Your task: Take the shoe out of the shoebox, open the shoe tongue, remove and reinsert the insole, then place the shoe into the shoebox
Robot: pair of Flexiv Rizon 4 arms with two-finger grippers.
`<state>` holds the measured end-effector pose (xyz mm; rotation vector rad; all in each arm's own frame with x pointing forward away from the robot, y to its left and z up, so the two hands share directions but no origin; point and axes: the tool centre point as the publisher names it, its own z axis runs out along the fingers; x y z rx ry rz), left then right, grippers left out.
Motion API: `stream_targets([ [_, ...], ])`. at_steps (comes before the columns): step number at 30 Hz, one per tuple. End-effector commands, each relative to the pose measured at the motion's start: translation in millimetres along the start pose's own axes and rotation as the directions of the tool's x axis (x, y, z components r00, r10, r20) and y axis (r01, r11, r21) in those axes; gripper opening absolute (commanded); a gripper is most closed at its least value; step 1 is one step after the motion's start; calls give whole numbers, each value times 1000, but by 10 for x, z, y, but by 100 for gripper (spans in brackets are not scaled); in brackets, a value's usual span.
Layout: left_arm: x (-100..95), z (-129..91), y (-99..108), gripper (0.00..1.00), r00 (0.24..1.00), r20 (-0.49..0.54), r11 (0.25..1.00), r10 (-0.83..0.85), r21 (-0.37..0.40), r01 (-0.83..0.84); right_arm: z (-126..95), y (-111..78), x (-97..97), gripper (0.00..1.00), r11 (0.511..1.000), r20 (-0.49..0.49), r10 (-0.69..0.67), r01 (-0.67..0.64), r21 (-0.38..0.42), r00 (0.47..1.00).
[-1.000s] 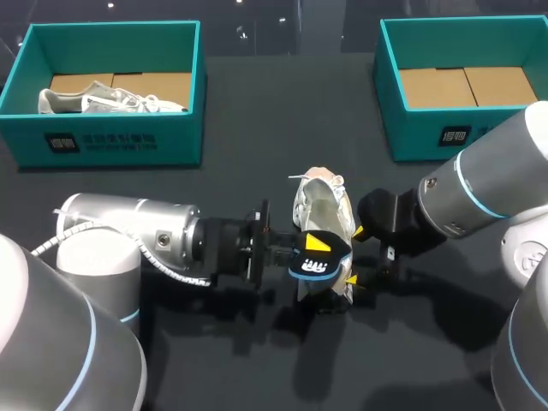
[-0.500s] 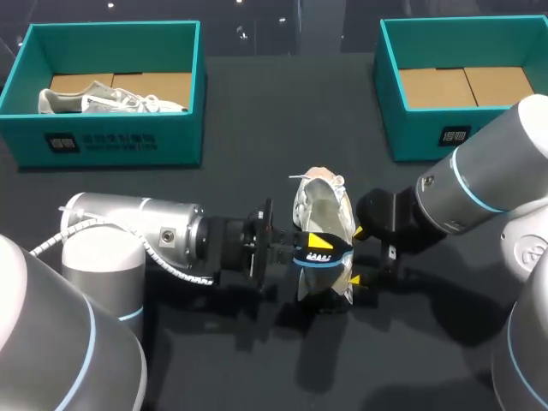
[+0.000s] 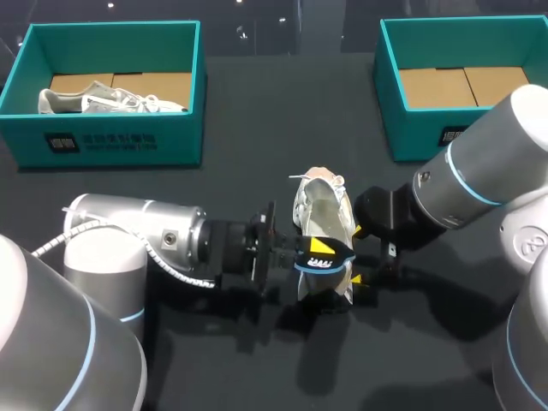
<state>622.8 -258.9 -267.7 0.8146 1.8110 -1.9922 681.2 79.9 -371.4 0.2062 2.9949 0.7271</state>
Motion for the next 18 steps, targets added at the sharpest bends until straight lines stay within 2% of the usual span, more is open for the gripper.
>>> stream_targets([
  [1, 21, 33, 38, 0, 1000, -7, 1000, 0, 4, 0, 26, 9, 1, 100, 1000, -2, -5, 5, 3, 1000],
  [18, 5, 65, 112, 0, 1000, -6, 999, -7, 54, 7, 75, 4, -19, 100, 1000, -12, -13, 13, 6, 1000],
])
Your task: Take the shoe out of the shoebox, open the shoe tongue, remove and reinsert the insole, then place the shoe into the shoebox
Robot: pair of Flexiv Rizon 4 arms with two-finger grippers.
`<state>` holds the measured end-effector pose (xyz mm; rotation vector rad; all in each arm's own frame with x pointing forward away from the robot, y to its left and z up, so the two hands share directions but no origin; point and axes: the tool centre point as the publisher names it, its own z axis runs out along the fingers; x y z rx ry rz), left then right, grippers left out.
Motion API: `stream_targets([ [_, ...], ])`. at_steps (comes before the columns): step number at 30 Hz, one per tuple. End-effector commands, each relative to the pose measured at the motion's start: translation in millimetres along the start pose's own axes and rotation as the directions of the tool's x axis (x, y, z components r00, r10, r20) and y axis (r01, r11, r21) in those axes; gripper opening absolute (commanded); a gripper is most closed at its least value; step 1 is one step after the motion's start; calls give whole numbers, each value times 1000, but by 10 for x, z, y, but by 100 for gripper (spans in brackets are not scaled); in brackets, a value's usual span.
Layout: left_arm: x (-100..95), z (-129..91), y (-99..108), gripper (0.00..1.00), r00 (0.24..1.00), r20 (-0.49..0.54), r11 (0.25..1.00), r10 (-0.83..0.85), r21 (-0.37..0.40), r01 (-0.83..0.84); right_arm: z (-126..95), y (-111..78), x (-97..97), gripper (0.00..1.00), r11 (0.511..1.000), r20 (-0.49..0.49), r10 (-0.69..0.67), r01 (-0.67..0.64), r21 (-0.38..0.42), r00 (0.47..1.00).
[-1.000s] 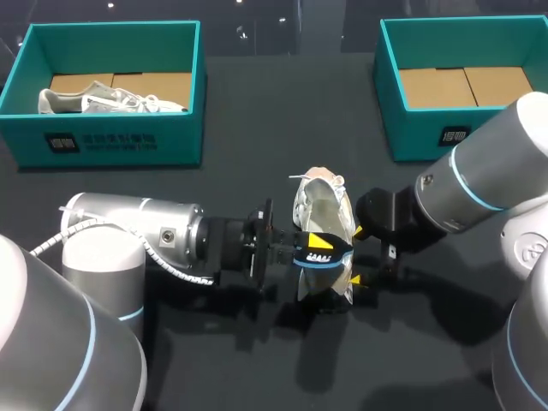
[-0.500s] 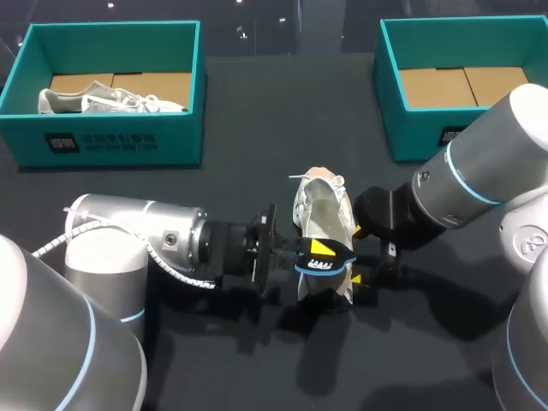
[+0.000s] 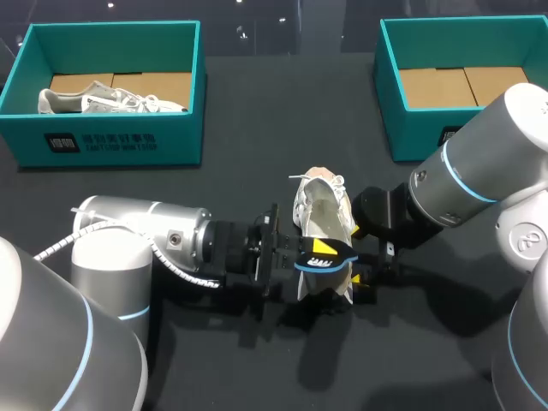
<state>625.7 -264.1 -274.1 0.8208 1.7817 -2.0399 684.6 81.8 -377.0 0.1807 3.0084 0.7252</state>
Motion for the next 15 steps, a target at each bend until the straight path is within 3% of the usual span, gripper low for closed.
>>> stream_targets([
  [1, -2, 23, 34, 0, 1000, -7, 1000, 1, 15, -1, 14, 9, 10, 100, 1000, 2, 1, -1, 3, 1000],
  [15, 43, 59, 24, 0, 1000, 12, 1000, -13, 11, 13, 14, 9, 10, 100, 1000, 2, 1, -1, 3, 1000],
])
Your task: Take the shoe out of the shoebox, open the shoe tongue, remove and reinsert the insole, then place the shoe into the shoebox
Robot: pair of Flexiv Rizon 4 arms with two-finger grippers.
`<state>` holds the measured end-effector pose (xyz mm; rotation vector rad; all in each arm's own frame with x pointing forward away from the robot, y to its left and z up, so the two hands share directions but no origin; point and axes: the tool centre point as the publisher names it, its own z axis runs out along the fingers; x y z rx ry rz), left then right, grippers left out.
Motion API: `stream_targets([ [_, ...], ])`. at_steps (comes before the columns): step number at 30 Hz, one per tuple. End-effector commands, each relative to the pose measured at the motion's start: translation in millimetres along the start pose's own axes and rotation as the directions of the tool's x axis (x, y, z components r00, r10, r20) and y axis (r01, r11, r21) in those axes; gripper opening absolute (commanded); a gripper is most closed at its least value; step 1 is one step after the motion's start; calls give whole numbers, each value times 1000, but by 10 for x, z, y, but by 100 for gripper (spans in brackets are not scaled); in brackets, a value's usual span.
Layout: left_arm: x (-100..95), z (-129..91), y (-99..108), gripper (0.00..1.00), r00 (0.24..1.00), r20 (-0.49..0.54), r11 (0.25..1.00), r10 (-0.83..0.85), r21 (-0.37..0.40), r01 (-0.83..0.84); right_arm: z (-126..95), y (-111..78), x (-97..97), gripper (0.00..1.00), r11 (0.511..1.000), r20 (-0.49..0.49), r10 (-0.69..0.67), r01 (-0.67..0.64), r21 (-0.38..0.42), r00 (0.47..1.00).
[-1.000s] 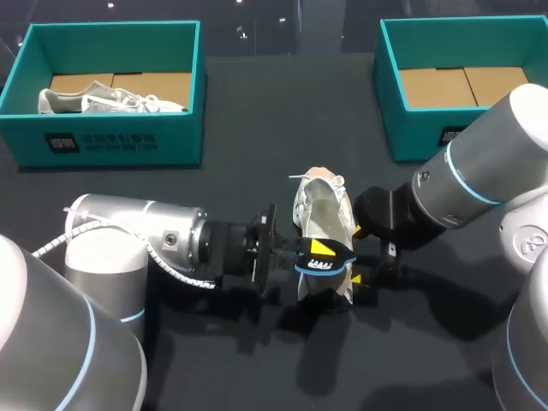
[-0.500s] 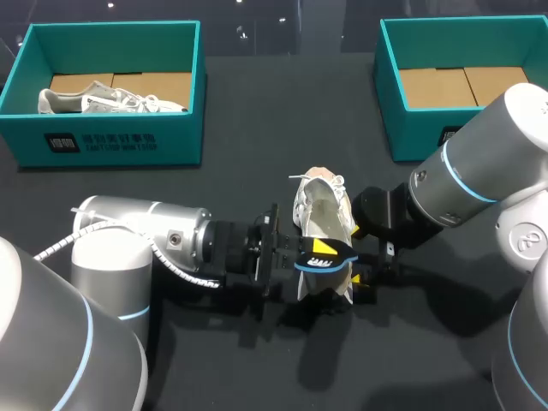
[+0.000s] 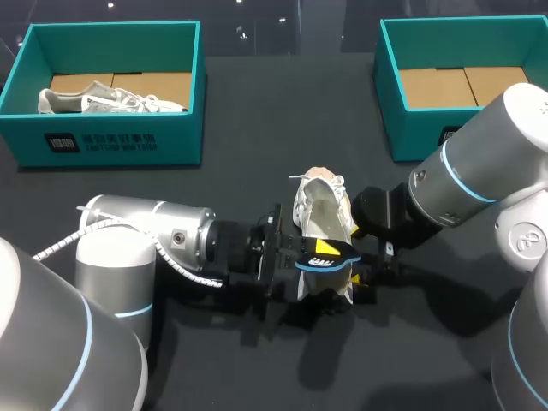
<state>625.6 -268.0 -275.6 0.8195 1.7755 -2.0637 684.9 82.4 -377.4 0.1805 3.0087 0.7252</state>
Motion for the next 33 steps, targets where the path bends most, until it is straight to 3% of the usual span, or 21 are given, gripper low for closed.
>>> stream_targets([
  [1, 44, 23, 16, 0, 1000, 15, 1000, -6, -7, 6, 7, 6, 12, 100, 1000, 3, 1, -1, 3, 1000],
  [33, -99, -9, 291, 0, 994, 106, 996, -32, -76, 40, 7, 6, 12, 100, 1000, 3, 1, -1, 3, 1000],
])
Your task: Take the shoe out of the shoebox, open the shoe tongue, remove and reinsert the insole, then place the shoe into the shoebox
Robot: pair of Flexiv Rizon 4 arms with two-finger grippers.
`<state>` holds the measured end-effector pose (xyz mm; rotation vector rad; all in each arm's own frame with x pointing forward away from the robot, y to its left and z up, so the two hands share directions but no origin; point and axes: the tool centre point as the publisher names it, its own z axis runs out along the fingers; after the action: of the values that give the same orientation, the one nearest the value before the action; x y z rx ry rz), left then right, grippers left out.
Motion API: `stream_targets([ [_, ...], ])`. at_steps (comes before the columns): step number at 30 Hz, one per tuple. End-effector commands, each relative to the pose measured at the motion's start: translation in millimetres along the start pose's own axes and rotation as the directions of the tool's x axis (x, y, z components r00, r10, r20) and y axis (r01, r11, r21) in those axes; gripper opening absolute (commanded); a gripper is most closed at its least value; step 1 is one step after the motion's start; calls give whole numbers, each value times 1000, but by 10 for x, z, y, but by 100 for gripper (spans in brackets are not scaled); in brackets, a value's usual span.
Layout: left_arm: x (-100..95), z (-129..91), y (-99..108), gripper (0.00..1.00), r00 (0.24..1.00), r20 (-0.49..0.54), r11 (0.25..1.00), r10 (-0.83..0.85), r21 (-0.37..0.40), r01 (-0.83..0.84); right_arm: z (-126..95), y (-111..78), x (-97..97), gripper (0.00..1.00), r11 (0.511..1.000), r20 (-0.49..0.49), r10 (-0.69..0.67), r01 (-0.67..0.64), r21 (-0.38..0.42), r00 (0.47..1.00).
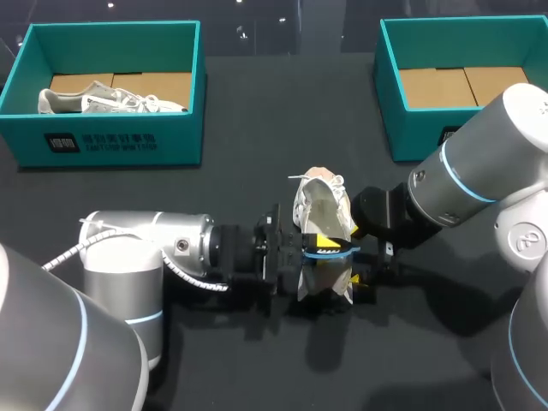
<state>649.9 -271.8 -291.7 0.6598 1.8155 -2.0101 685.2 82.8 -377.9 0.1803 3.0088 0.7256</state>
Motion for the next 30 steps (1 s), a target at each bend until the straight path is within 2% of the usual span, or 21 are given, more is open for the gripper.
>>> stream_targets([
  [1, 0, 24, 26, 0, 1000, 11, 1000, -2, -6, 3, 0, 5, 14, 100, 1000, 3, 1, -1, 3, 1000],
  [30, -7, -12, 303, 0, 997, -23, 996, 73, -55, -74, 0, 5, 14, 100, 1000, 3, 1, -1, 3, 1000],
])
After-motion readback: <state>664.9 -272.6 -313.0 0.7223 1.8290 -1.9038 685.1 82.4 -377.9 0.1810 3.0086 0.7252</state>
